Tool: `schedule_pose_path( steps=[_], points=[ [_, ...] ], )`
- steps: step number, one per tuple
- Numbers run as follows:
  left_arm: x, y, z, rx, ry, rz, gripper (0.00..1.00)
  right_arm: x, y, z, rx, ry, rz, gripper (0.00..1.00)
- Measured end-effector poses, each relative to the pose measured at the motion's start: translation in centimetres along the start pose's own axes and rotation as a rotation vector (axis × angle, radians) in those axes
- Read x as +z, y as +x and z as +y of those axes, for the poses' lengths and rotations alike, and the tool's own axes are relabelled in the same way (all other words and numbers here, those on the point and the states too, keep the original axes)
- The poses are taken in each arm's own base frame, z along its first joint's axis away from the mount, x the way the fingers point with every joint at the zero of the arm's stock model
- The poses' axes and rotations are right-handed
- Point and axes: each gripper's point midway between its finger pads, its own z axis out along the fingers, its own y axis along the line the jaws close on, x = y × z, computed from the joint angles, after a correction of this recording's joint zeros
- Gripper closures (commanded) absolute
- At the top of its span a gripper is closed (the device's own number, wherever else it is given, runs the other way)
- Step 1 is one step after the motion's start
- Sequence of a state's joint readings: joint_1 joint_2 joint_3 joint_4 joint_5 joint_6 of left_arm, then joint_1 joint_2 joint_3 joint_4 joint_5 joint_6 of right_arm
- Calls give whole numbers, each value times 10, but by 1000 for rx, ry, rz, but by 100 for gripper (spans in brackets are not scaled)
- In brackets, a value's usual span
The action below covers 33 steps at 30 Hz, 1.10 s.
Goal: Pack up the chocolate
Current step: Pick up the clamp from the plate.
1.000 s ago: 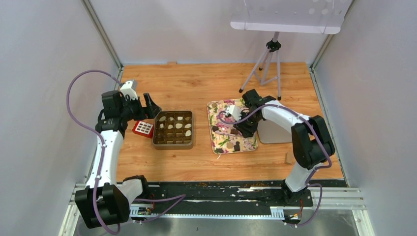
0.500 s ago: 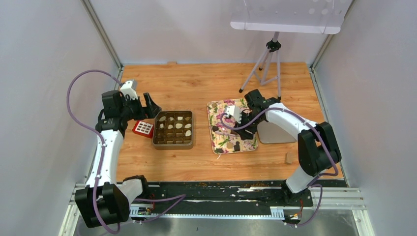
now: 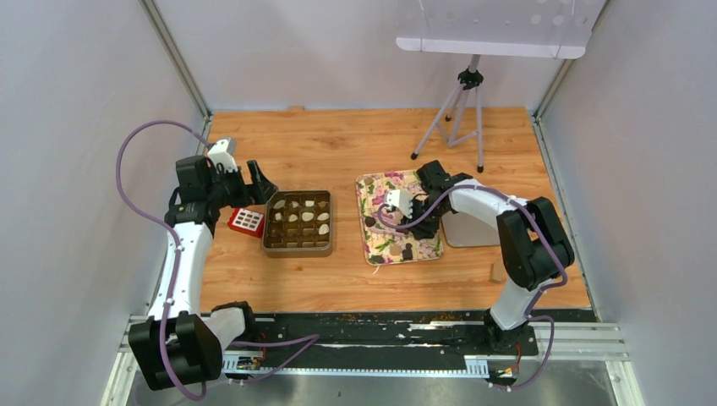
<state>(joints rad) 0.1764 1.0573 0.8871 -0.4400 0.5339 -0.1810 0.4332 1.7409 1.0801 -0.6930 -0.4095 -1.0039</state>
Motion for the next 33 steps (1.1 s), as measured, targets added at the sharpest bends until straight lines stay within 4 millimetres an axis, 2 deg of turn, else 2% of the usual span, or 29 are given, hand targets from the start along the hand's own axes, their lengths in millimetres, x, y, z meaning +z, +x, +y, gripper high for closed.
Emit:
schedule_pose_path(
  steps=[5,10,15,20,24,30,31,33],
  points=[
    [3,3,2,-9,-2,13,0,-12,0,8,12,-7,10,71],
    [6,1,2,-22,6,11,0,-45,-16,17,18,32,-39,73],
    [8,1,-5,-13,32,14,0,-60,-26,22,48,41,-68,75],
    [12,5,-25,52,99,35,0,-65,-24,29,101,20,-47,78],
    [13,6,-45,131,164,47,0,-76,-31,26,127,31,-47,82],
    [13,9,-62,219,221,59,0,-88,-40,23,152,39,-54,85],
    [13,11,-69,258,246,68,0,-90,-40,24,155,37,-52,85],
    [11,19,-96,390,339,81,0,-94,-42,26,158,30,-48,85]
  ],
)
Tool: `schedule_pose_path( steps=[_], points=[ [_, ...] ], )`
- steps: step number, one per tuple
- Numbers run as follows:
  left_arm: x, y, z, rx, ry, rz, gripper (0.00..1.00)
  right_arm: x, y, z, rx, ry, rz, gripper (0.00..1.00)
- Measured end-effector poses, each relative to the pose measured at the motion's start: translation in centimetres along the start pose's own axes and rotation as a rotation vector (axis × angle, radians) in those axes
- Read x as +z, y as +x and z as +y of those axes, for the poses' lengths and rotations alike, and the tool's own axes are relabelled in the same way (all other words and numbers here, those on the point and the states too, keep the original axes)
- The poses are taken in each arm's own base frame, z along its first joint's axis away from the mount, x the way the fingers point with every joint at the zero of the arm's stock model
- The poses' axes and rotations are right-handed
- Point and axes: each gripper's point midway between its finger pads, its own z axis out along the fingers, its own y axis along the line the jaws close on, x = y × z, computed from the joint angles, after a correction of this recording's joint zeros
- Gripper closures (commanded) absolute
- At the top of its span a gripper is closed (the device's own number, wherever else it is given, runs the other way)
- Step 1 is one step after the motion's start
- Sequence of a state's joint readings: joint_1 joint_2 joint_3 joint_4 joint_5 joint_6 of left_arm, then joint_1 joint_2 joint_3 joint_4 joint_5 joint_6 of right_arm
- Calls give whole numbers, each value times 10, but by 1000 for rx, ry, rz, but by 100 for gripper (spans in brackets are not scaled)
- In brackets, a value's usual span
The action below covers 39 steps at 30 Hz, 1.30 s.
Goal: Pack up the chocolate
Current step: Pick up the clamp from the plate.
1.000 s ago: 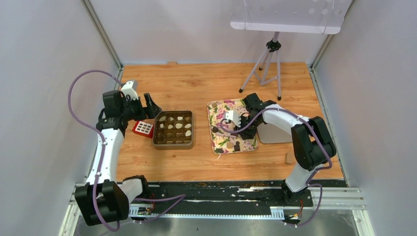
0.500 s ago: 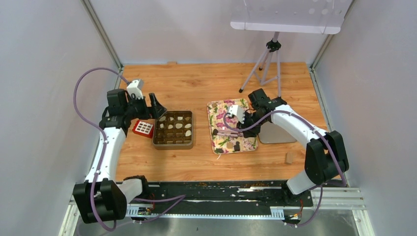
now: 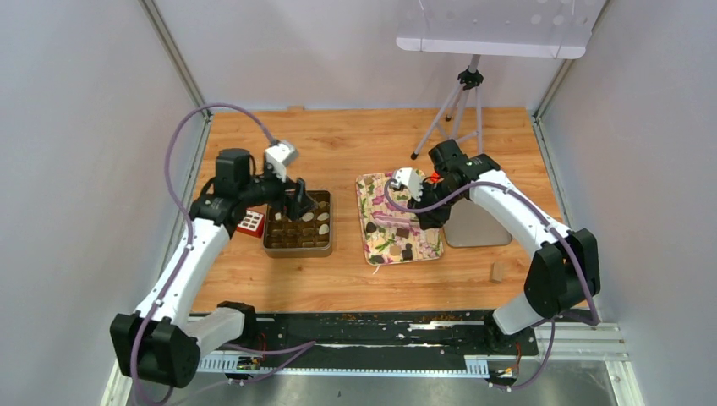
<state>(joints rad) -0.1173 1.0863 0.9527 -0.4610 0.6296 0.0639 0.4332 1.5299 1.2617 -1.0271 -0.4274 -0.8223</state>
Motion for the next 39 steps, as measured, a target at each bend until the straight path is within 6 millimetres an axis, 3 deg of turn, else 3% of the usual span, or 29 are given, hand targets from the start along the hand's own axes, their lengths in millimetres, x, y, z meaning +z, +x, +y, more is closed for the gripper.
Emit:
schedule_pose_path(
  steps=[7,10,13,19,23,30,32,36,39],
  points=[
    [12,4,-126,656,410,-40,0,-27,-21,10,-41,-17,-58,83],
    [27,9,-148,795,514,-41,0,-41,-35,13,-89,0,-113,83],
    [54,15,-152,846,564,-19,5,-54,-45,20,-140,13,-165,82],
    [94,16,-161,903,639,20,25,-72,-59,38,-215,28,-231,82],
    [101,11,-168,920,664,7,37,-76,-63,43,-234,29,-249,81],
    [99,12,-171,907,683,9,67,-82,-65,46,-243,40,-265,81],
    [100,11,-171,896,684,15,71,-84,-66,47,-245,41,-271,75],
    [102,7,-175,848,698,20,71,-88,-71,49,-251,53,-313,50],
    [103,8,-181,797,728,18,72,-87,-78,55,-269,55,-388,37]
  ],
)
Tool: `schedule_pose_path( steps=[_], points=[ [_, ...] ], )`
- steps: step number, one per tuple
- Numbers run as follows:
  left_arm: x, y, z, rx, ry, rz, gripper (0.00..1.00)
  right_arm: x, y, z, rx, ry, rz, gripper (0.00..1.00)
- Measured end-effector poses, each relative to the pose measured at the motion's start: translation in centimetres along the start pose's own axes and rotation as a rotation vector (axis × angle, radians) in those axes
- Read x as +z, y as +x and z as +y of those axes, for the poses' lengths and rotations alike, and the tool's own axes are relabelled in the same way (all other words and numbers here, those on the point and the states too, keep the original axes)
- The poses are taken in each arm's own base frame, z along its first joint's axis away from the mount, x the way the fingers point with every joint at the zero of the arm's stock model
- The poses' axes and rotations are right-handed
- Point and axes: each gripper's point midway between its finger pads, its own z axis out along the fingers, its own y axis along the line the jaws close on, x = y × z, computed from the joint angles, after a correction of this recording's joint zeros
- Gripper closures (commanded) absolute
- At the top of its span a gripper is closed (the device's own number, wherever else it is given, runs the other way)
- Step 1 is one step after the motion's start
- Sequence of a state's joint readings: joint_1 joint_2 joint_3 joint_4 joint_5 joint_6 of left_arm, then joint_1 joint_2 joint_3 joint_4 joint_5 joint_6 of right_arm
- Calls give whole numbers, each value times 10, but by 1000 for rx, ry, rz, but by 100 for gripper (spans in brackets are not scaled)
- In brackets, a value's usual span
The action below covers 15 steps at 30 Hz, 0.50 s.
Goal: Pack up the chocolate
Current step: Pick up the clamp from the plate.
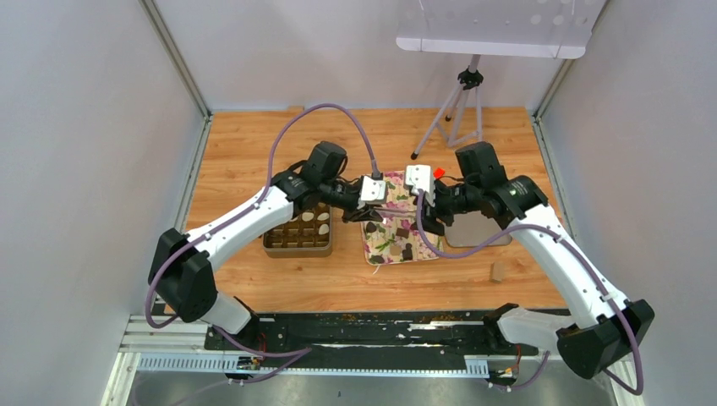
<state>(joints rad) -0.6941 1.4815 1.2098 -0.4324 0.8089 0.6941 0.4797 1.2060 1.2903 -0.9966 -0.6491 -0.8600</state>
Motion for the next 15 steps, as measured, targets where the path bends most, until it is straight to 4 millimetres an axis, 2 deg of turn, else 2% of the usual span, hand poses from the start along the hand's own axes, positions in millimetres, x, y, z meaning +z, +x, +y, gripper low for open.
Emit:
schedule_pose_path(
  steps=[4,11,15],
  points=[
    [5,-4,-1,-41,28,-29,72,8,-1,7,-19,3,-76,37],
    [3,-18,3,-83,28,-95,73,27,-6,-1,11,-50,-112,42],
    [2,-24,8,-96,20,-124,73,34,-5,2,49,-86,-127,51]
  ],
)
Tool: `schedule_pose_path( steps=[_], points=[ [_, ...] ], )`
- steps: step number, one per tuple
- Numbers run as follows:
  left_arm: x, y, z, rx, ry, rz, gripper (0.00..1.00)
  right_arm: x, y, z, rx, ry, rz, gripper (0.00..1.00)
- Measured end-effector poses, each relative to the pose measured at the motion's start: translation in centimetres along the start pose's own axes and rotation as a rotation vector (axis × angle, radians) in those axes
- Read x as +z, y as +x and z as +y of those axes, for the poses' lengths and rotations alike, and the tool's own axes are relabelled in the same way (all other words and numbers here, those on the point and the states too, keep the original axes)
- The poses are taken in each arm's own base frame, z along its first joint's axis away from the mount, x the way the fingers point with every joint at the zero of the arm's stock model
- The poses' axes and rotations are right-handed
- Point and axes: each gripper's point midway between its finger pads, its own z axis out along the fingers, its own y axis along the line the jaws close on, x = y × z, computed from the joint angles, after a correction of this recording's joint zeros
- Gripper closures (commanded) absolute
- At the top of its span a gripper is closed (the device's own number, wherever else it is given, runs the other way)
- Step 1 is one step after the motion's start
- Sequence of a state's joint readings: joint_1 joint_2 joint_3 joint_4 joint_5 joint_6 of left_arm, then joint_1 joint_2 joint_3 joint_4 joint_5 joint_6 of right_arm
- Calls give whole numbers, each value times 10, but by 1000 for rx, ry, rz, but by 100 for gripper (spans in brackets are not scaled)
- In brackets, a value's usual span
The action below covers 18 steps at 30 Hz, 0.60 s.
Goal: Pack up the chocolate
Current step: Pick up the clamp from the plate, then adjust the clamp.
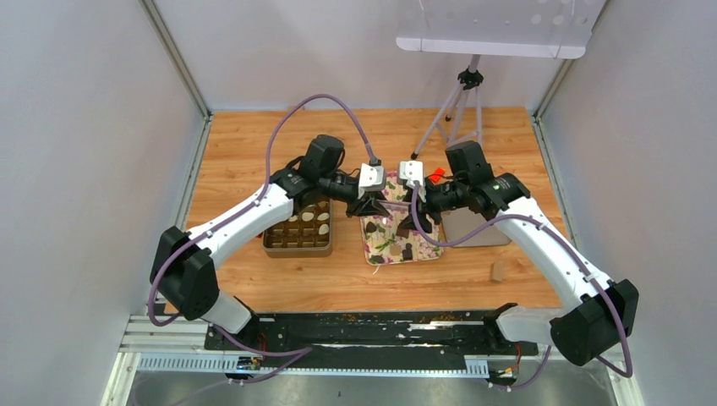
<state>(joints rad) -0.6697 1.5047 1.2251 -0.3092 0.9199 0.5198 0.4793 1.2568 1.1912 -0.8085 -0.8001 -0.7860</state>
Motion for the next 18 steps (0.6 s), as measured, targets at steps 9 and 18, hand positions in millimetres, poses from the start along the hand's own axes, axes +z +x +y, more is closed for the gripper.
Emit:
schedule_pose_path(
  steps=[9,18],
  points=[
    [-1,-2,-2,-16,17,-21,42,-2,-2,-3,24,8,-17,73],
    [-23,43,9,-72,-149,138,0,-9,21,-4,66,48,93,70]
  ],
)
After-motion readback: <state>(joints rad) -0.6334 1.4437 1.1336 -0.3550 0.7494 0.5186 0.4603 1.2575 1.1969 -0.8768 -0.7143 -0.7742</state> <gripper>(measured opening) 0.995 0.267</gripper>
